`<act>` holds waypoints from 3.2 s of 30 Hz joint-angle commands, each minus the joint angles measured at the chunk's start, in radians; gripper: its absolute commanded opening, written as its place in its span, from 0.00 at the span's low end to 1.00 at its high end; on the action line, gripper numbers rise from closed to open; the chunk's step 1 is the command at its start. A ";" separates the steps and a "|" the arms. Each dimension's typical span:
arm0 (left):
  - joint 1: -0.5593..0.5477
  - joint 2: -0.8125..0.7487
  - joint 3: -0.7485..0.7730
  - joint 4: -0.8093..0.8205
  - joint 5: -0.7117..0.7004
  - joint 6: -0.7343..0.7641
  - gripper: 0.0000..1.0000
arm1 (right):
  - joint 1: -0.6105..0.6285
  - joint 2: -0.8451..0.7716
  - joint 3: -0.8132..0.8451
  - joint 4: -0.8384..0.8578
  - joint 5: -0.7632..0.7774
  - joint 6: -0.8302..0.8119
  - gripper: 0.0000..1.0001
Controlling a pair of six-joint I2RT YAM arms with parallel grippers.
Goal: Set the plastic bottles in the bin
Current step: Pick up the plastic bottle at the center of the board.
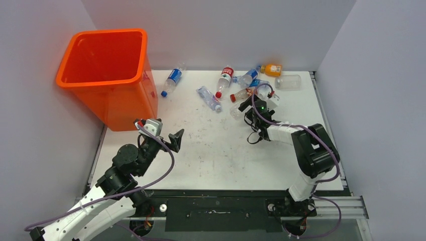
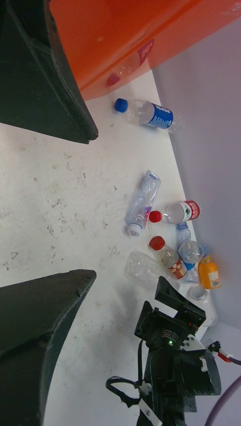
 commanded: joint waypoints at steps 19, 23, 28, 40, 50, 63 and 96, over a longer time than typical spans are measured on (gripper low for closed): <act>-0.011 -0.030 -0.005 0.074 -0.082 -0.017 0.97 | -0.040 0.271 0.144 0.105 -0.056 0.112 0.80; -0.010 -0.027 -0.006 0.076 -0.084 -0.017 0.97 | -0.046 0.279 0.112 0.147 -0.077 0.117 0.62; -0.011 -0.020 -0.005 0.073 -0.087 -0.016 0.97 | -0.055 0.269 0.059 0.211 -0.107 0.130 0.36; -0.034 -0.022 -0.006 0.069 -0.103 -0.003 0.97 | 0.037 -0.186 -0.216 0.323 -0.134 0.015 0.05; -0.040 -0.028 -0.038 0.142 0.055 -0.008 0.96 | 0.507 -0.701 -0.314 0.047 -0.118 -0.414 0.05; -0.032 -0.018 -0.003 0.203 0.462 -0.204 0.96 | 0.965 -0.990 -0.461 -0.044 0.018 -0.650 0.05; 0.161 0.328 0.007 0.579 1.118 -0.646 0.15 | 1.197 -0.877 -0.536 0.320 0.368 -0.938 0.05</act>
